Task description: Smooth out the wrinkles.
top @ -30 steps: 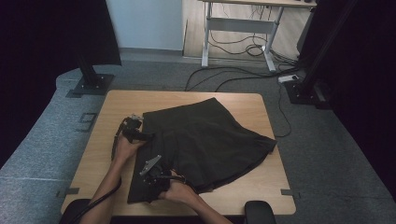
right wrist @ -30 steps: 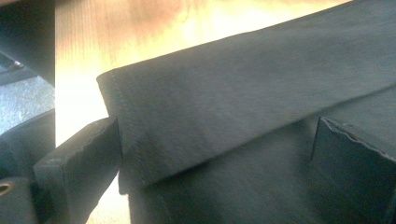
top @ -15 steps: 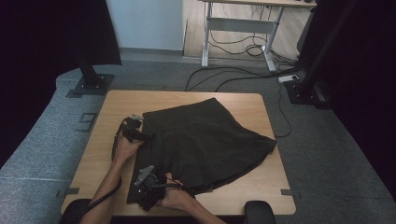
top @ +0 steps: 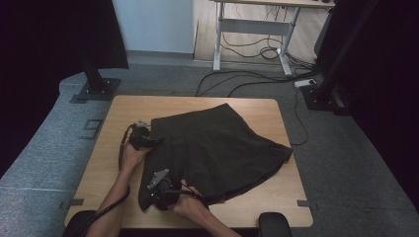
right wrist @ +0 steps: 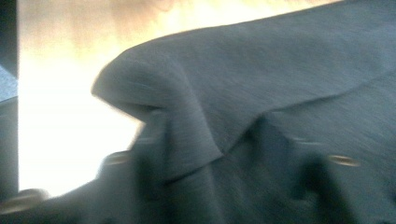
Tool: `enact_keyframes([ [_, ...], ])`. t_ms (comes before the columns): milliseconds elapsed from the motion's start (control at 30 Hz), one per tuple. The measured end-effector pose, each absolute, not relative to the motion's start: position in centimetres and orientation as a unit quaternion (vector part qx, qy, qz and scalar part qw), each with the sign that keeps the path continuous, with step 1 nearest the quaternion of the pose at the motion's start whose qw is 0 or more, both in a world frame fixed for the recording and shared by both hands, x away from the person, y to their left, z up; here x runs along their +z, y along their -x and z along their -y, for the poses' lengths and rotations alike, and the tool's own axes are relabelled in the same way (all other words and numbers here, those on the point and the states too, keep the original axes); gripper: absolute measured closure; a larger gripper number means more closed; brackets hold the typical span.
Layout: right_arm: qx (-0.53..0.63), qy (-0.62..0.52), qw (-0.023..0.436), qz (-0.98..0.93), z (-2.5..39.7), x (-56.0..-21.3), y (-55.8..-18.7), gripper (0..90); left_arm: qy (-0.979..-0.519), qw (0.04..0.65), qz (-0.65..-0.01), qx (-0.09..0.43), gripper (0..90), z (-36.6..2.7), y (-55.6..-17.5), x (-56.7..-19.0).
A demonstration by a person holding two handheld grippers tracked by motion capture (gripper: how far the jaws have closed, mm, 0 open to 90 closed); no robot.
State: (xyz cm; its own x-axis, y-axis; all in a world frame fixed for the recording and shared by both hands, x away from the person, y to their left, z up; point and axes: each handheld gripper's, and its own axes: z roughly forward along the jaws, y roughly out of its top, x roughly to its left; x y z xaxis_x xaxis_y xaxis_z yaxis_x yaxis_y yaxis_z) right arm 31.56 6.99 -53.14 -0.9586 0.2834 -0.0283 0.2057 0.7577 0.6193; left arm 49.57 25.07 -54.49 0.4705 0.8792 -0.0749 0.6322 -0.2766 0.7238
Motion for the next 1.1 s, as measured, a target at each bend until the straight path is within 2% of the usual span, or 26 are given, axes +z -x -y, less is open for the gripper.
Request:
enact_keyframes([
  [100, 0.317, -0.135, 0.070, -0.936, -6.6, -53.0, -31.7, 69.8, -0.784, 0.353, -0.479, 0.175, 45.6, -24.8, -49.9, -54.5],
  [167, 0.315, -0.133, 0.071, -0.937, -6.6, -53.0, -31.7, 72.2, -0.784, 0.354, -0.479, 0.175, 46.1, -24.8, -49.9, -54.5],
  [200, 0.313, -0.133, 0.074, -0.938, -6.7, -52.9, -31.6, 73.7, -0.785, 0.357, -0.476, 0.172, 49.2, -24.7, -49.9, -54.5],
  [233, 0.312, -0.135, 0.074, -0.938, -6.7, -52.9, -31.6, 75.2, -0.785, 0.357, -0.476, 0.173, 57.6, -24.5, -49.8, -54.5],
  [267, 0.312, -0.135, 0.074, -0.938, -6.7, -52.9, -31.6, 75.2, -0.785, 0.359, -0.474, 0.170, 57.6, -24.4, -49.7, -54.5],
  [333, 0.317, -0.140, 0.071, -0.935, -6.6, -53.0, -31.8, 78.0, -0.785, 0.363, -0.474, 0.165, 70.8, -24.2, -49.6, -54.5],
  [367, 0.317, -0.140, 0.071, -0.935, -6.6, -53.0, -31.8, 78.0, -0.785, 0.367, -0.473, 0.160, 70.8, -24.2, -49.6, -54.5],
  [433, 0.321, -0.140, 0.061, -0.935, -6.3, -52.9, -31.8, 80.8, -0.786, 0.366, -0.471, 0.163, 79.2, -24.0, -49.5, -54.5],
  [600, 0.320, -0.134, 0.045, -0.937, -6.5, -52.7, -31.7, 81.9, -0.799, 0.339, -0.460, 0.186, 82.3, -23.2, -49.2, -53.8],
  [900, 0.352, -0.107, 0.026, -0.929, -8.7, -50.7, -30.9, 81.9, -0.815, 0.340, -0.429, 0.192, 82.8, -24.4, -47.9, -50.9],
  [1100, 0.374, -0.063, 0.015, -0.925, -11.9, -48.4, -29.4, 81.8, -0.828, 0.312, -0.413, 0.216, 82.8, -27.4, -45.5, -47.5],
])
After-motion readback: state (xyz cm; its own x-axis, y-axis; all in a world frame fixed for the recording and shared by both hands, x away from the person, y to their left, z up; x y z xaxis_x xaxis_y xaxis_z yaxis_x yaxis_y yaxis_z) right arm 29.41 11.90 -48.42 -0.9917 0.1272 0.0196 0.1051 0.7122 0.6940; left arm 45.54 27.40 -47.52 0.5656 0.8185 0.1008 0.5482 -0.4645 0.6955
